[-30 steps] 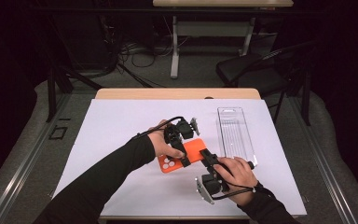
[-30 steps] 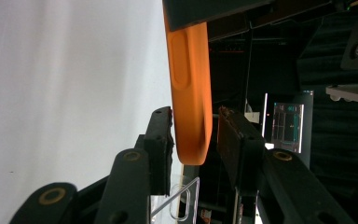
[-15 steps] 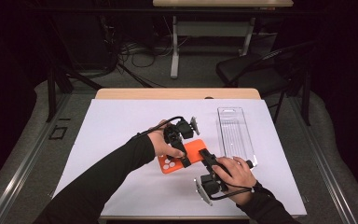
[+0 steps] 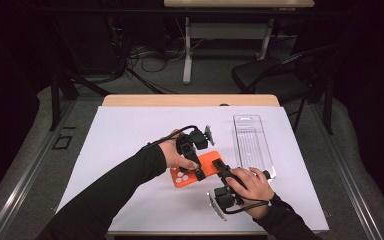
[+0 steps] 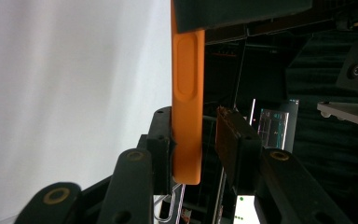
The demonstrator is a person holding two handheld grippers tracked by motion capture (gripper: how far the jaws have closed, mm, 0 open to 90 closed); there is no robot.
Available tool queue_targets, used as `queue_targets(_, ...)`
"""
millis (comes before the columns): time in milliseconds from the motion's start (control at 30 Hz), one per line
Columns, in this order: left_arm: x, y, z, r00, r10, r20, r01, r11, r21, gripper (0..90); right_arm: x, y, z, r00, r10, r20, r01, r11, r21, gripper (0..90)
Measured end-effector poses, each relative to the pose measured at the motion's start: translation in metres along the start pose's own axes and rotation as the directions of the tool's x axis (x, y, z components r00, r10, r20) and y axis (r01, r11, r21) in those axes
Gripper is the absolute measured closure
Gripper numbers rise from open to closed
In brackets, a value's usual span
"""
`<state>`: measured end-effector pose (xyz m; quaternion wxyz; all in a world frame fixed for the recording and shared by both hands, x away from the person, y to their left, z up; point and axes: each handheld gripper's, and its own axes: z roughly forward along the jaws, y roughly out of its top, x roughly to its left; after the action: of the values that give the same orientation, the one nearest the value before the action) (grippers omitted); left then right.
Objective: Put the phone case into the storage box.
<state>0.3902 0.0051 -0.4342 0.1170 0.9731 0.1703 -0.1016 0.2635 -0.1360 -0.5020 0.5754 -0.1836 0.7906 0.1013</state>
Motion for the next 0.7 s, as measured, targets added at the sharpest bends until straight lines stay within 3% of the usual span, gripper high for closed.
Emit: queue_targets(700, 0.0035, -0.0013, 0.0013, 0.9996, -0.016, 0.024, 0.016, 0.9999, 0.006, 16.3, 0.0041, 0.0023, 0.0012, 0.9988, -0.048, 0.008, 0.048, 0.999, 0.006, 73.8)
